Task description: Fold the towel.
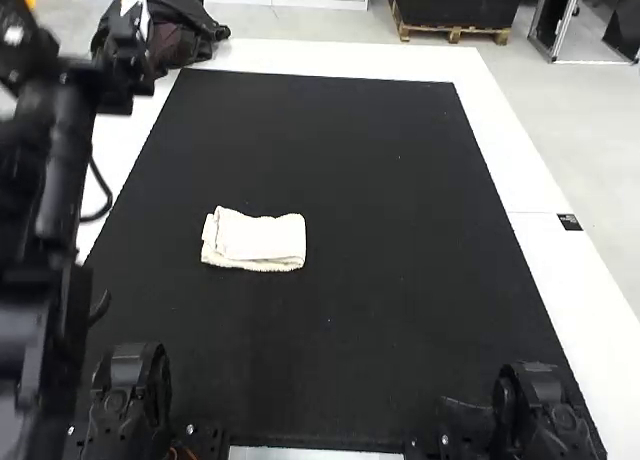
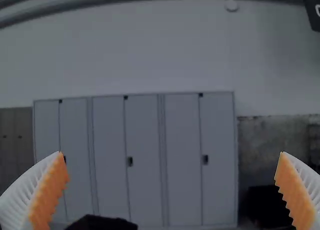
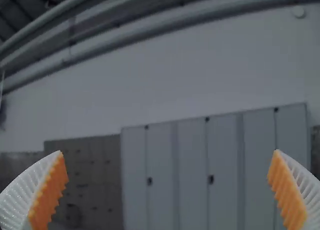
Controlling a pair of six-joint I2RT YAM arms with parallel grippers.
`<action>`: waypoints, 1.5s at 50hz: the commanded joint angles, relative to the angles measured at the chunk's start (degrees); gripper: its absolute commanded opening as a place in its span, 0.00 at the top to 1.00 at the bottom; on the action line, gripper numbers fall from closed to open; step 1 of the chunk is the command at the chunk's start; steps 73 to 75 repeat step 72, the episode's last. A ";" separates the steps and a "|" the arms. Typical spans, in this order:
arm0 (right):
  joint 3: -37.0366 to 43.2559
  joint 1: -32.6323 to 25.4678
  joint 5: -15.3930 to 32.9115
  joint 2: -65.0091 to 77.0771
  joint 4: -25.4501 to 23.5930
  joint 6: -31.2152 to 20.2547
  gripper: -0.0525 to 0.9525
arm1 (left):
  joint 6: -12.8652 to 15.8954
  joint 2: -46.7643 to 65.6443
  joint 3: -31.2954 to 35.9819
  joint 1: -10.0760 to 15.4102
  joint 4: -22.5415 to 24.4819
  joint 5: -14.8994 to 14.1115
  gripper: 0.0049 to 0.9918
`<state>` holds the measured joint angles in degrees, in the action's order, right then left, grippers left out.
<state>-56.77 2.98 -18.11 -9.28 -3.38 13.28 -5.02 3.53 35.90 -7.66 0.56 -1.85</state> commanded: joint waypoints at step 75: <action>56.77 -3.07 20.22 9.19 3.99 -23.30 0.03 | 0.80 -3.79 -35.81 -2.45 0.41 8.61 0.02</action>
